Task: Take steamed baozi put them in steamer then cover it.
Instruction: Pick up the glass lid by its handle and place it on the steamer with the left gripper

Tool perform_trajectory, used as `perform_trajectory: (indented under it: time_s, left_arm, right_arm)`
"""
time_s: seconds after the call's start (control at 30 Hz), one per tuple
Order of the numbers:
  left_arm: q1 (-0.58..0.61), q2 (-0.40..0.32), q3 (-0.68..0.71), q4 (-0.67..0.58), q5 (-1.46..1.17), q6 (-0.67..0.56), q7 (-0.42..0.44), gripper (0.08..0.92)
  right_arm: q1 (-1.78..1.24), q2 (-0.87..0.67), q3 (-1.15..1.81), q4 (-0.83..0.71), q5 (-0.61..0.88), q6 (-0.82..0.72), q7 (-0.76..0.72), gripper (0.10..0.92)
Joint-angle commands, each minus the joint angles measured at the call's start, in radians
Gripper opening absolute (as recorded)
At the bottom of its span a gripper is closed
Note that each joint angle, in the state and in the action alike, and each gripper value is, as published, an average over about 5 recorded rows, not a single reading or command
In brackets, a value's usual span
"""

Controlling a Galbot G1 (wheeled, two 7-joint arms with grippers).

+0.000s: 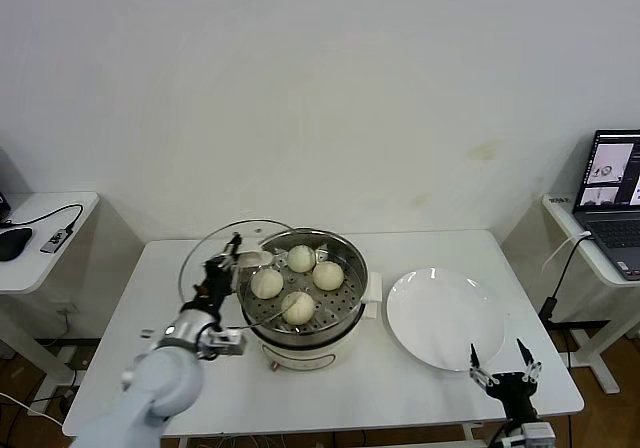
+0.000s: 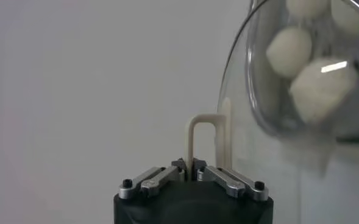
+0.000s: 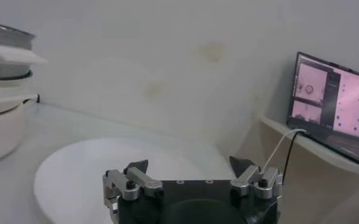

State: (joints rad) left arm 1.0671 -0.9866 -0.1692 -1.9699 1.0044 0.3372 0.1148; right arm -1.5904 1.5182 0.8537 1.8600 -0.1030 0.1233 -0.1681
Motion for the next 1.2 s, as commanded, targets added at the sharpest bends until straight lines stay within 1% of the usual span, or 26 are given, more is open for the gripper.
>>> perform_trajectory:
  time_s: [0.03, 0.17, 0.37, 0.97, 1.2]
  left_arm:
    - [-0.154, -0.171, 0.201, 0.061, 0.174, 0.068, 0.072, 0.138]
    - [-0.162, -0.194, 0.213, 0.083, 0.196, 0.071, 0.083, 0.138]
    - [-0.153, -0.19, 0.213, 0.104, 0.203, 0.071, 0.088, 0.138]
    - [-0.146, -0.212, 0.22, 0.128, 0.228, 0.062, 0.088, 0.138]
    - [-0.138, -0.204, 0.216, 0.129, 0.231, 0.06, 0.089, 0.138]
  right_arm:
    - [0.011, 0.008, -0.019, -0.026, -0.043, 0.004, 0.003, 0.823]
    - [0.012, 0.008, -0.019, -0.027, -0.044, 0.003, 0.002, 0.823]
    - [0.011, 0.006, -0.019, -0.03, -0.045, 0.003, 0.001, 0.823]
    - [0.016, 0.012, -0.037, -0.034, -0.058, 0.001, -0.001, 0.823]
    - [0.016, 0.011, -0.036, -0.038, -0.058, 0.001, -0.002, 0.823]
